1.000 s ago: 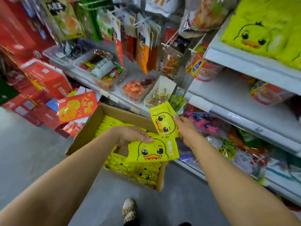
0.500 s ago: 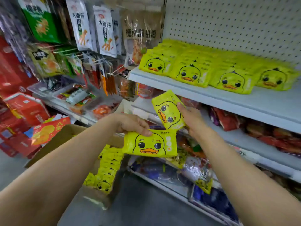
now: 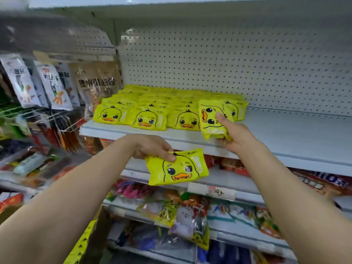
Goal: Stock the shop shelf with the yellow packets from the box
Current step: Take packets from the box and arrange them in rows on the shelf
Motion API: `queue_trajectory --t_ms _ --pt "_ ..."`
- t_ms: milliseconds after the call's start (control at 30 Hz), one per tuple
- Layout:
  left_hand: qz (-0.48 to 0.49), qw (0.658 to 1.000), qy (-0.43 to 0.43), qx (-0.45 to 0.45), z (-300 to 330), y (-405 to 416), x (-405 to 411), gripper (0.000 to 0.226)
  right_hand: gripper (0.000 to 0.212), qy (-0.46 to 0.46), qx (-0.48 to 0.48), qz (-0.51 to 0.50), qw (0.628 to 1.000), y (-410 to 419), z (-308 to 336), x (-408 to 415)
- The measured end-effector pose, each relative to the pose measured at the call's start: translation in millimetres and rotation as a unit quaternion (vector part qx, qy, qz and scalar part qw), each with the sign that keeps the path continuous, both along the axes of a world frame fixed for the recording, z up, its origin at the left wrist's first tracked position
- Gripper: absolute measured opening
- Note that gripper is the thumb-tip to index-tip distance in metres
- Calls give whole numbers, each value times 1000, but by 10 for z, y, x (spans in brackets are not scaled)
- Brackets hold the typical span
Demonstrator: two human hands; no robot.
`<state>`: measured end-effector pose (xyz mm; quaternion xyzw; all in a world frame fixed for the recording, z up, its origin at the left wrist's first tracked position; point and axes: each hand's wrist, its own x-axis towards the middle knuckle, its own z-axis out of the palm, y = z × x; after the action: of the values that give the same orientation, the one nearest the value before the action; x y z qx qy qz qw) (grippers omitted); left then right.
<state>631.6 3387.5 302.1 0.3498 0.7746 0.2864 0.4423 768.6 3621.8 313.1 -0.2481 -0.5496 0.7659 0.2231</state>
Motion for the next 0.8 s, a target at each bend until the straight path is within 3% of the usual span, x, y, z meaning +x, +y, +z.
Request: queue_trajectory --t_ms 67,200,300,433,600,800 --pt "-24 999 27 -6 116 300 -103 42 74 16 13 -10 1000 215 89 19" --pt "-52 995 86 2 337 912 -269 52 43 44 70 -40 996 606 312 34" --pt "-67 985 158 12 482 1412 -484 51 40 29 122 -73 989 895 457 23" --pt "-92 972 212 39 628 1992 -685 48 19 25 180 -117 976 1166 580 58" --pt "-119 950 279 76 636 2526 -736 60 36 19 205 -156 966 1410 524 119" --pt "-137 903 395 96 580 2950 -767 51 43 -3 220 -159 962 1675 443 150"
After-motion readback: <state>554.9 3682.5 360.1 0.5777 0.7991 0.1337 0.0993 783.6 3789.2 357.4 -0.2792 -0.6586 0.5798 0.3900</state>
